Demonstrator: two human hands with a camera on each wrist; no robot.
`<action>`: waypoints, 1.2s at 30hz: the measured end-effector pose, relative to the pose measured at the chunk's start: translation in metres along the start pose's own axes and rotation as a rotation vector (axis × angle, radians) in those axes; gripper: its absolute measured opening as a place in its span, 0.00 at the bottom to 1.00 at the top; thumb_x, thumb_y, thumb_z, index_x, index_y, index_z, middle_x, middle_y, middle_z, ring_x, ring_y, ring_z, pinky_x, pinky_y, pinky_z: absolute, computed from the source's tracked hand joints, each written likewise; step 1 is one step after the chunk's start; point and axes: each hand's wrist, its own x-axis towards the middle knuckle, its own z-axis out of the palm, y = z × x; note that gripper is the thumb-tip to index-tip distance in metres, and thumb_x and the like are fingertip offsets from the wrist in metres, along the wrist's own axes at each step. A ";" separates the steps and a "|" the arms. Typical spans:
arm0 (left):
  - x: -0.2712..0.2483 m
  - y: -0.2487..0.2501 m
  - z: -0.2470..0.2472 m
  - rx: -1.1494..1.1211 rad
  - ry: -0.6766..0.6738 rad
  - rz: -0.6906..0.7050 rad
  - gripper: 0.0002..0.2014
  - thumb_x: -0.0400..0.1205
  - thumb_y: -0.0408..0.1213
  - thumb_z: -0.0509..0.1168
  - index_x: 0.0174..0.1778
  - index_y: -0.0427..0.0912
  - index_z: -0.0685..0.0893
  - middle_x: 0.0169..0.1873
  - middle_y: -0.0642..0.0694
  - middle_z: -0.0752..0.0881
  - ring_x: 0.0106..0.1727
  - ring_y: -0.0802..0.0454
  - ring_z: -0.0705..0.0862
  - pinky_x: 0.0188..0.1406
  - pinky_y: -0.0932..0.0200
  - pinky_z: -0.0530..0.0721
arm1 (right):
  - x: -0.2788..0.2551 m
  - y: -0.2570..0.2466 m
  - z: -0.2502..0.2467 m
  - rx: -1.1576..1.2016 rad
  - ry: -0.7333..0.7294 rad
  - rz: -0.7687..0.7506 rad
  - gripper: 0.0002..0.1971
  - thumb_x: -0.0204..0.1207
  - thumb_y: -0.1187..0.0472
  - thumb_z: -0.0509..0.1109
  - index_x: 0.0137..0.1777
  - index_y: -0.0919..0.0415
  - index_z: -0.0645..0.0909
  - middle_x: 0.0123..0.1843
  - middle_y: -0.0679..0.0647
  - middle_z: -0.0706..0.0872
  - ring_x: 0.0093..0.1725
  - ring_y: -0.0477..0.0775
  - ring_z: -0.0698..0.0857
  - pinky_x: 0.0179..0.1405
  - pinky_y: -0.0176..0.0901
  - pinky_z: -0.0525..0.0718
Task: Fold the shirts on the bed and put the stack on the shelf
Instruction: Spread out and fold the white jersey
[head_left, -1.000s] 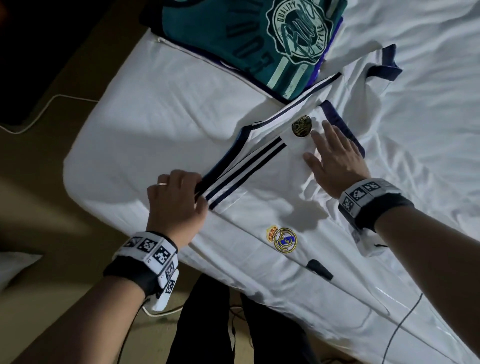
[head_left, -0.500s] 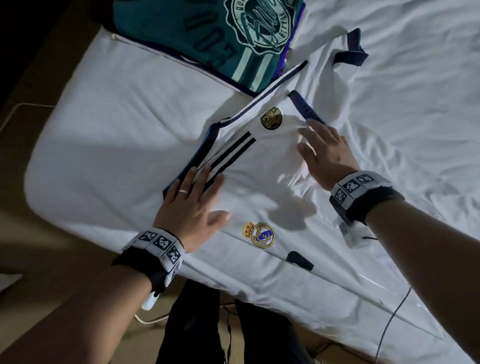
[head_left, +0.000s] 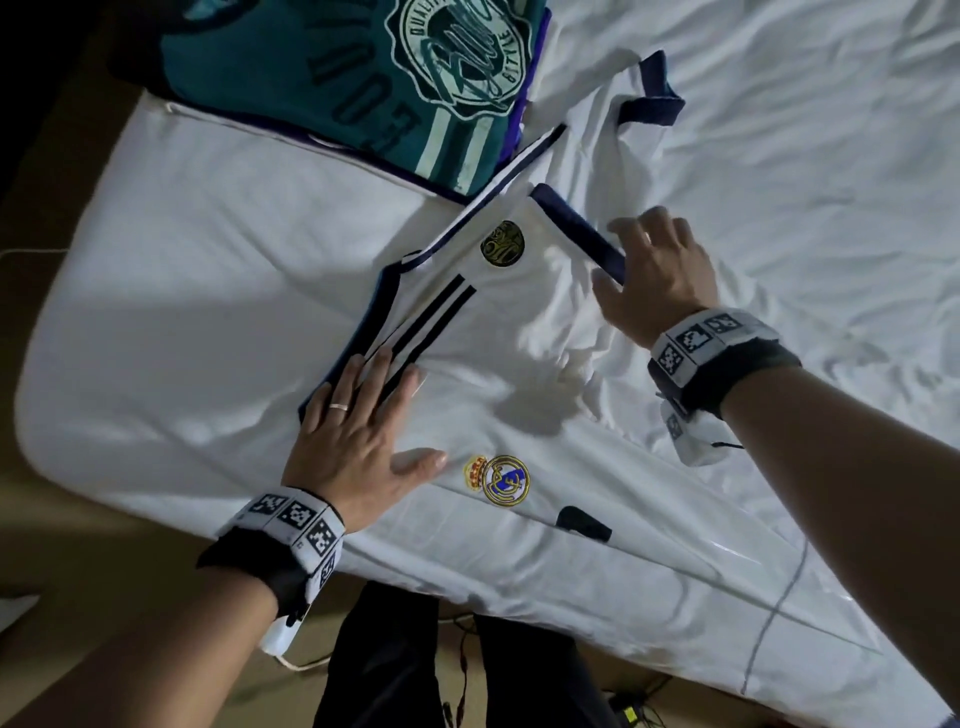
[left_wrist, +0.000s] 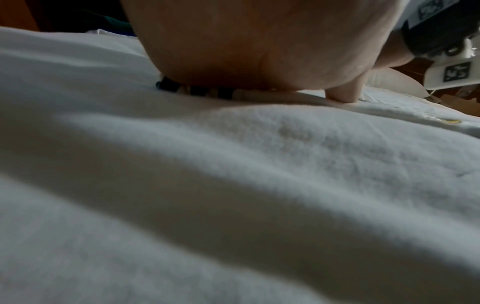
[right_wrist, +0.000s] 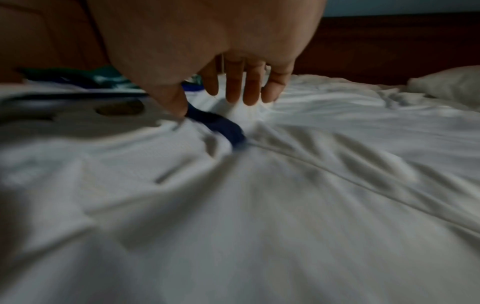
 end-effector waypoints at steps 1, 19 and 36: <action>0.000 0.000 0.000 -0.003 0.002 -0.001 0.49 0.74 0.79 0.45 0.89 0.55 0.53 0.89 0.45 0.51 0.88 0.39 0.52 0.81 0.38 0.56 | 0.005 -0.011 -0.003 0.020 0.030 -0.059 0.20 0.79 0.52 0.66 0.69 0.56 0.76 0.64 0.58 0.78 0.61 0.62 0.76 0.57 0.57 0.80; -0.004 -0.004 0.004 -0.055 0.073 0.030 0.47 0.76 0.74 0.50 0.89 0.53 0.53 0.89 0.45 0.52 0.88 0.41 0.53 0.79 0.38 0.58 | 0.054 -0.060 -0.006 -0.193 0.117 -0.426 0.08 0.77 0.66 0.72 0.54 0.61 0.88 0.57 0.61 0.83 0.58 0.68 0.79 0.54 0.62 0.78; -0.004 -0.010 0.001 -0.193 0.152 0.033 0.45 0.82 0.65 0.51 0.89 0.43 0.45 0.88 0.42 0.53 0.87 0.44 0.60 0.79 0.41 0.61 | -0.165 -0.021 0.003 0.221 0.341 -0.301 0.04 0.70 0.64 0.69 0.36 0.61 0.83 0.48 0.52 0.90 0.52 0.61 0.87 0.53 0.57 0.73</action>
